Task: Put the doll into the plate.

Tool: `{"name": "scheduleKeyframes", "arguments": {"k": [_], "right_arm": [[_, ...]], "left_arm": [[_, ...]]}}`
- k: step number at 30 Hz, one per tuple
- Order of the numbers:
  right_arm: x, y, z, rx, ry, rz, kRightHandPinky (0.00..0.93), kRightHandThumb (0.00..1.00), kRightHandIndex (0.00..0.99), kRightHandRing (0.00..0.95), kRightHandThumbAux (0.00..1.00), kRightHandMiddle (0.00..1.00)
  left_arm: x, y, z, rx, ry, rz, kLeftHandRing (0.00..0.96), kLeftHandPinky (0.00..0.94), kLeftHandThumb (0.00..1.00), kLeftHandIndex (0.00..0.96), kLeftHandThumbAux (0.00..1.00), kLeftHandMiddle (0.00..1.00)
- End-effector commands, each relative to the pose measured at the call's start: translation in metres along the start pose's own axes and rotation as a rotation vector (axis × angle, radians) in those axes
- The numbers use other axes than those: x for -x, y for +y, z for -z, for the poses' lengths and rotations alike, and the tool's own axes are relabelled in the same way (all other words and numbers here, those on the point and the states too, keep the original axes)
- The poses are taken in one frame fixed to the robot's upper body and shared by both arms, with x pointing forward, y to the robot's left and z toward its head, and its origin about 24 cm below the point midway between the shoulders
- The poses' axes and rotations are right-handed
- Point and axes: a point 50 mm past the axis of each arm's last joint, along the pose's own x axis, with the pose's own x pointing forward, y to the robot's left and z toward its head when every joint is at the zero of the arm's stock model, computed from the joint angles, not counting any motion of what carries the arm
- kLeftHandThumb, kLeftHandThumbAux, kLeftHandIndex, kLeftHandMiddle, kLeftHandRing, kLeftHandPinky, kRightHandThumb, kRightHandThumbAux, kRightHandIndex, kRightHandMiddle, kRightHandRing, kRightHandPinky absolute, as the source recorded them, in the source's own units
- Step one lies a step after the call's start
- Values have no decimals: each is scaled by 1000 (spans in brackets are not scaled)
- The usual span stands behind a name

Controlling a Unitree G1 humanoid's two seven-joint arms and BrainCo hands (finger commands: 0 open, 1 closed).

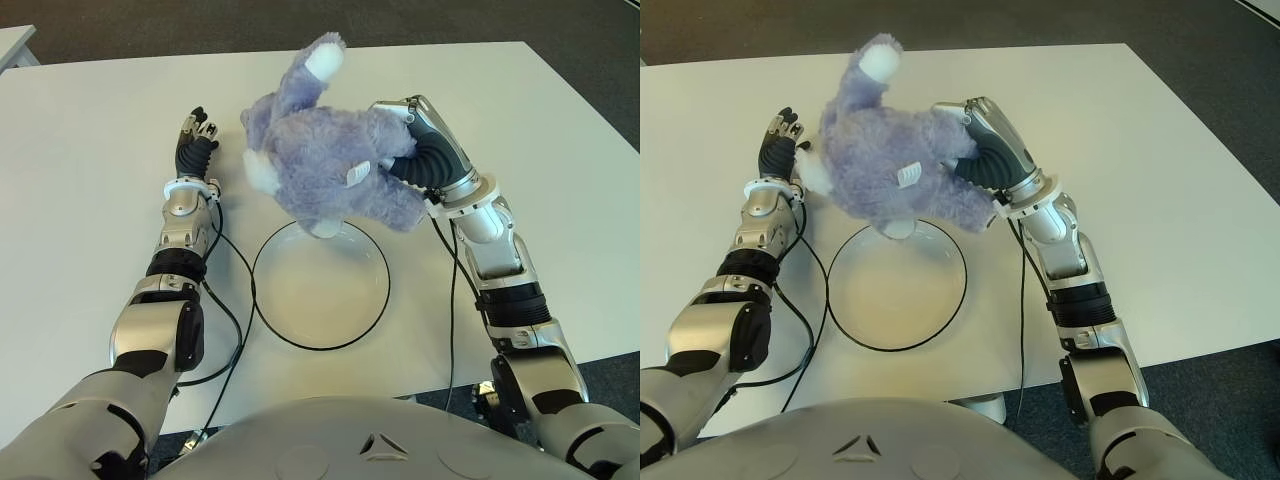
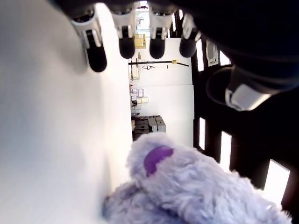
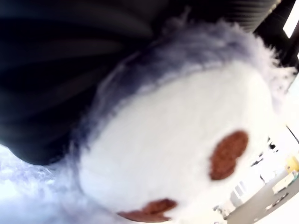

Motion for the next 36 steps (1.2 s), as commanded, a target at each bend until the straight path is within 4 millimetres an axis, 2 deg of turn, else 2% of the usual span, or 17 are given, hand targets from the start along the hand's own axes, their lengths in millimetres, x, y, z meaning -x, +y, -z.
{"name": "scheduleKeyframes", "arguments": {"k": [1,36], "right_arm": [[3,4,0,-25,6,-24,837,714,439,833,713,827],[15,17,-3,-36,53,-129,841,713,439,840,713,833]], "left_arm": [[10,4,24,-4,109,-18,0,69,580,0,398,0],[9,4,23,9,112,-24,0,67,580,0,395,0]]}}
